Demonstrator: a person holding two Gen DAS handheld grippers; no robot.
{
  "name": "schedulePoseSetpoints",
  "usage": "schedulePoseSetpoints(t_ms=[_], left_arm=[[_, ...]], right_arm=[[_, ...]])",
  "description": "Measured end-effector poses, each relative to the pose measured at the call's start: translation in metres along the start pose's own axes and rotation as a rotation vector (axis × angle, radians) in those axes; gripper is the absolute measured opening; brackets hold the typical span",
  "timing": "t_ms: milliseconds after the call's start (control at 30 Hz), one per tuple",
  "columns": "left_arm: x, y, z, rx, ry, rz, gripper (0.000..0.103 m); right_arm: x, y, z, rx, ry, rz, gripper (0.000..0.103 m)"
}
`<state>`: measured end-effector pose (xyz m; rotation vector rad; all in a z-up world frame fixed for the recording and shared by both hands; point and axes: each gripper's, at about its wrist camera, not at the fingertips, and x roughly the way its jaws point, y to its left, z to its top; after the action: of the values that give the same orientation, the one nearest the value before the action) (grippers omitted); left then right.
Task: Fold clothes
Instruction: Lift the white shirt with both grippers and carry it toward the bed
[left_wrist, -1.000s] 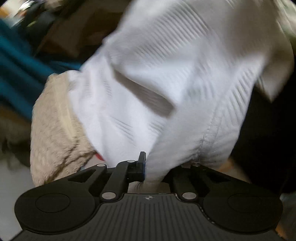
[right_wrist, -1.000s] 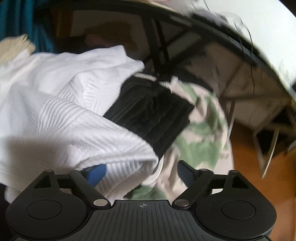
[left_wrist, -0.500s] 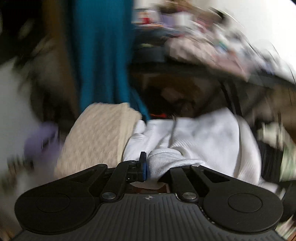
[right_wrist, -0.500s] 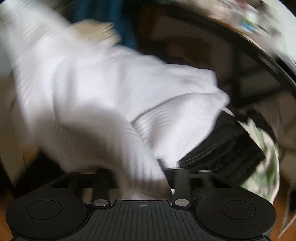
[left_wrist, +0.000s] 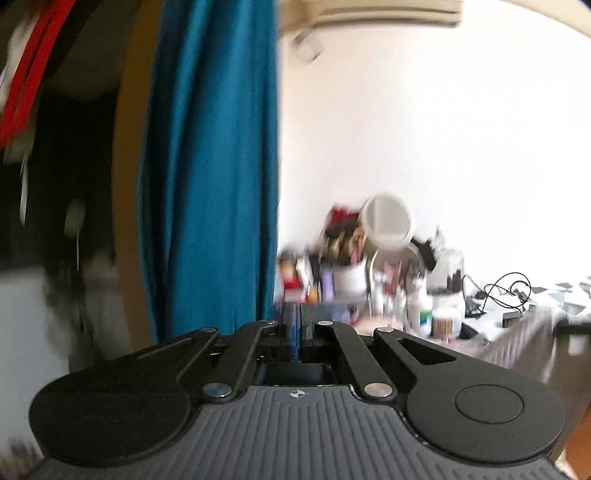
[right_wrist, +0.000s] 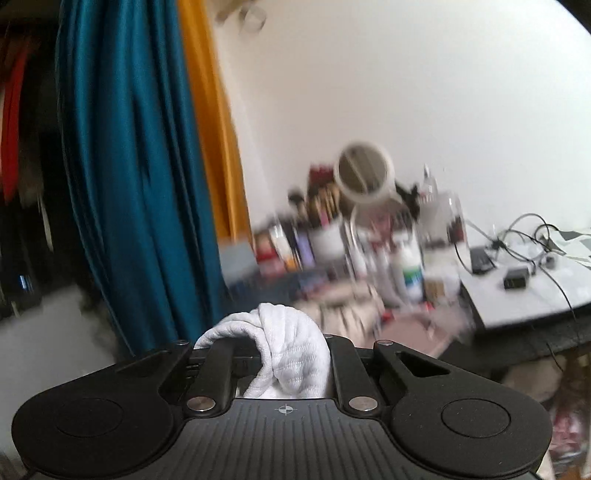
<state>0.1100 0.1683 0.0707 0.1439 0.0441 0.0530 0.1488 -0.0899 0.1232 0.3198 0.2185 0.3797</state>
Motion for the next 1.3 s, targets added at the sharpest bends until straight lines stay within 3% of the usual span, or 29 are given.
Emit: schedulePoseSetpoints(t_ms=[67, 133, 167, 200, 300, 367, 467, 600, 667, 733, 833, 900, 933, 967, 1033, 1100, 1167, 1233, 1300], left_arm=[[0.003, -0.009, 0.000, 0.042, 0.023, -0.028, 0.009], [0.005, -0.016, -0.014, 0.043, 0.082, -0.070, 0.031], [0.004, -0.018, -0.024, 0.014, 0.128, -0.104, 0.063], [0.003, -0.019, -0.034, -0.022, 0.179, -0.142, 0.075], [-0.010, -0.032, -0.063, -0.132, 0.290, -0.301, 0.085], [-0.019, -0.051, -0.077, -0.130, 0.341, -0.384, 0.090], [-0.030, -0.085, -0.097, -0.068, 0.394, -0.478, 0.095], [-0.027, -0.124, -0.124, 0.060, 0.454, -0.499, 0.095], [-0.019, -0.141, -0.138, 0.126, 0.477, -0.475, 0.095], [-0.008, -0.154, -0.153, 0.181, 0.510, -0.405, 0.095], [0.005, -0.160, -0.170, 0.202, 0.582, -0.349, 0.095], [0.009, -0.157, -0.168, 0.188, 0.587, -0.332, 0.078], [0.009, -0.151, -0.160, 0.164, 0.569, -0.325, 0.038], [0.008, -0.144, -0.148, 0.133, 0.542, -0.317, 0.009], [0.004, -0.121, -0.115, 0.050, 0.455, -0.260, 0.006], [-0.001, -0.087, -0.069, -0.033, 0.359, -0.124, 0.006], [-0.012, -0.039, -0.014, -0.190, 0.224, -0.020, 0.005], [-0.023, -0.003, 0.033, -0.297, 0.097, 0.013, 0.005], [-0.042, 0.010, 0.072, -0.307, -0.054, 0.058, 0.004]], right_arm=[[-0.007, -0.002, 0.028, 0.008, -0.034, 0.011, 0.011], [-0.017, -0.002, 0.048, -0.004, -0.081, 0.022, 0.011], [-0.022, -0.003, 0.055, -0.022, -0.098, 0.026, 0.011], [-0.024, -0.002, 0.063, -0.046, -0.109, 0.027, 0.011], [-0.017, 0.004, 0.087, -0.084, -0.100, 0.029, 0.010], [-0.011, 0.006, 0.099, -0.092, -0.087, 0.027, 0.010], [-0.009, 0.013, 0.109, -0.105, -0.087, 0.023, 0.010], [-0.021, 0.025, 0.120, -0.084, -0.086, 0.047, 0.010], [-0.027, 0.031, 0.126, -0.084, -0.090, 0.063, 0.010], [-0.035, 0.036, 0.132, -0.083, -0.102, 0.081, 0.010], [-0.053, 0.041, 0.146, -0.082, -0.132, 0.102, 0.010], [-0.065, 0.042, 0.154, -0.092, -0.163, 0.105, 0.010], [-0.070, 0.040, 0.158, -0.095, -0.176, 0.103, 0.010], [-0.075, 0.037, 0.162, -0.095, -0.188, 0.095, 0.010], [-0.083, 0.023, 0.170, -0.084, -0.211, 0.055, 0.010], [-0.092, 0.006, 0.179, -0.061, -0.231, 0.004, 0.010], [-0.100, -0.011, 0.185, -0.027, -0.246, -0.036, 0.010], [-0.110, -0.025, 0.191, 0.000, -0.272, -0.066, 0.010], [-0.125, -0.033, 0.194, 0.011, -0.305, -0.083, 0.011]])
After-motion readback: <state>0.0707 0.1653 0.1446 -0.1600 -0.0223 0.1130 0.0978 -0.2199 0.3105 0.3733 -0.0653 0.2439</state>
